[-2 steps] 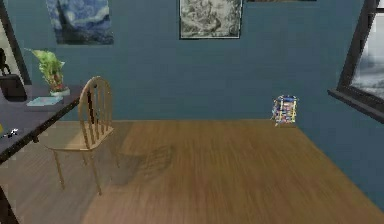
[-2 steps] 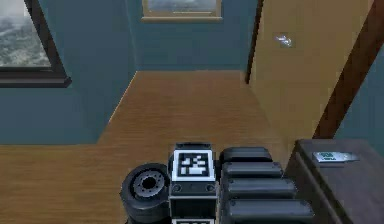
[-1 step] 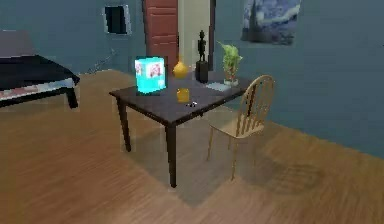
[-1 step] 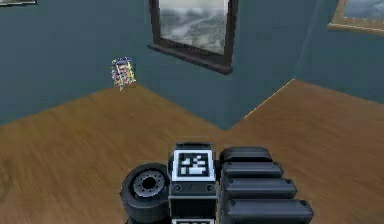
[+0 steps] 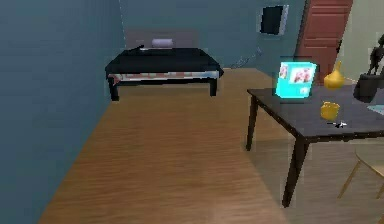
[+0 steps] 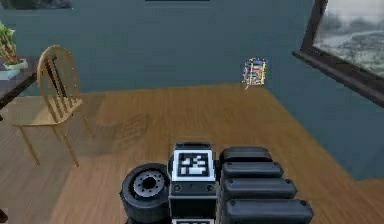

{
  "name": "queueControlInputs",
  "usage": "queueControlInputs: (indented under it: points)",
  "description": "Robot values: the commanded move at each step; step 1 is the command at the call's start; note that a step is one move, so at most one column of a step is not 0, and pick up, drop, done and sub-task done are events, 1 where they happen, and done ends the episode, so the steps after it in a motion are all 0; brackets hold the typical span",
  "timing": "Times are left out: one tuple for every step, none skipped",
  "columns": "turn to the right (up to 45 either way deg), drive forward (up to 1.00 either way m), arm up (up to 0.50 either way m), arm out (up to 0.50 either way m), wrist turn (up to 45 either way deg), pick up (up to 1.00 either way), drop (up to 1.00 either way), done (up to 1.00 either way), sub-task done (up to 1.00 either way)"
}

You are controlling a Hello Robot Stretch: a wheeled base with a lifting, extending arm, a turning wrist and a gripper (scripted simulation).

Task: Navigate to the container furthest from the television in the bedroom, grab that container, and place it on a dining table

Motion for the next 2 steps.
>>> queueControlInputs:
  points:
    - [0.0, 1.00, 0.00, 0.00, 0.0, 0.00, 0.00, 0.00, 0.00]
    - [-3.0, 0.00, 0.00, 0.00, 0.0, 0.00, 0.00, 0.00, 0.00]
